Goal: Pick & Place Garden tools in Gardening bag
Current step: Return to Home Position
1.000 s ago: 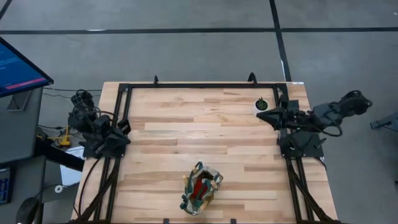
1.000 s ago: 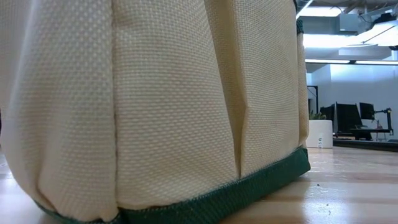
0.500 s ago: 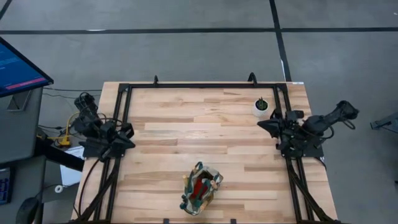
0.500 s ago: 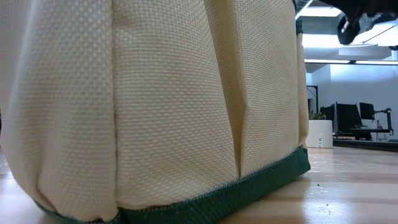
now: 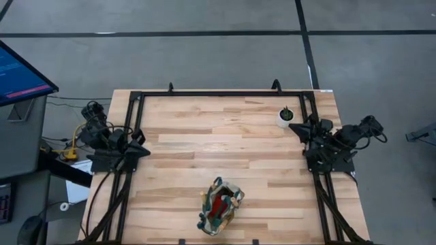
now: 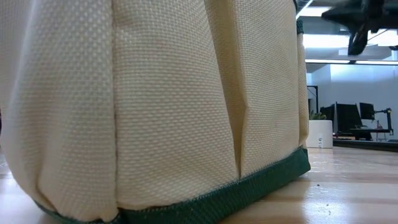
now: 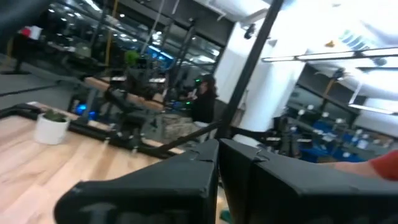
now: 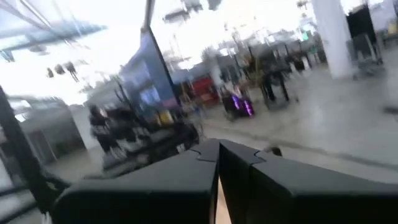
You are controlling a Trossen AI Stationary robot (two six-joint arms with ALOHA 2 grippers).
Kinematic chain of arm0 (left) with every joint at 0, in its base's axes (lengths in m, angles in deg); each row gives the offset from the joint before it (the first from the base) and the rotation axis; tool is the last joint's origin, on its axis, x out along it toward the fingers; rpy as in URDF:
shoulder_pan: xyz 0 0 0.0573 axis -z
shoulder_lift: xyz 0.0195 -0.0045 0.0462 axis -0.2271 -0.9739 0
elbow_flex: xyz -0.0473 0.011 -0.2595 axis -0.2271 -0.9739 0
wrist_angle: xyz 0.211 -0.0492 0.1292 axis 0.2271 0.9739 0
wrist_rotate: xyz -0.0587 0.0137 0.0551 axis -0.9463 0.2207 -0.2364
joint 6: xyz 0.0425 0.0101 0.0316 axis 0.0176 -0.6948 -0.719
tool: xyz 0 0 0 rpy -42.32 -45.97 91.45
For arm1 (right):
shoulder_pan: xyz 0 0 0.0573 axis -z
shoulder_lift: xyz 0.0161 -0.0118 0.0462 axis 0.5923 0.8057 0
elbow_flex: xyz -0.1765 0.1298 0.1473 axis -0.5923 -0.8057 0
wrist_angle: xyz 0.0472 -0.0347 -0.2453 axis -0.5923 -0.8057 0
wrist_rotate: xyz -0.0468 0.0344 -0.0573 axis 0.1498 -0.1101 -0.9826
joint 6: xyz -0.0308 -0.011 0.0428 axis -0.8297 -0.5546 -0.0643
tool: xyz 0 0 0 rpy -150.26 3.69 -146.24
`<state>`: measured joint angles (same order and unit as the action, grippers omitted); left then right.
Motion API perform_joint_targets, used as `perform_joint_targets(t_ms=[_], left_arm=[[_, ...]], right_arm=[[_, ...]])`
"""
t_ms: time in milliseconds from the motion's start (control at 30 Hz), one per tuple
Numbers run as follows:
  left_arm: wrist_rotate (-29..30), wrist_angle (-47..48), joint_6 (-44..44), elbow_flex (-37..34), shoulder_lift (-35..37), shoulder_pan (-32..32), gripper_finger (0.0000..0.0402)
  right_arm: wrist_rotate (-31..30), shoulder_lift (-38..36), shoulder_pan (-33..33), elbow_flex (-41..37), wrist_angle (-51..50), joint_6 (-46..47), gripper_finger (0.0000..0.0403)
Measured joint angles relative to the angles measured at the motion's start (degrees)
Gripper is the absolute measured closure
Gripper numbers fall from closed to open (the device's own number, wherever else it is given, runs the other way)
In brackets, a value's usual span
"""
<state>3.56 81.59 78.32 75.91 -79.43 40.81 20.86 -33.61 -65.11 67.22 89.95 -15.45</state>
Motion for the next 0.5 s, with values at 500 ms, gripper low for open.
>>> perform_joint_targets(t_ms=[500], left_arm=[[-24.24,-14.93,8.48,-13.16,0.05,0.00,0.0400]], right_arm=[[-2.17,-0.10,-0.01,-1.50,-21.98,17.08,0.0402]])
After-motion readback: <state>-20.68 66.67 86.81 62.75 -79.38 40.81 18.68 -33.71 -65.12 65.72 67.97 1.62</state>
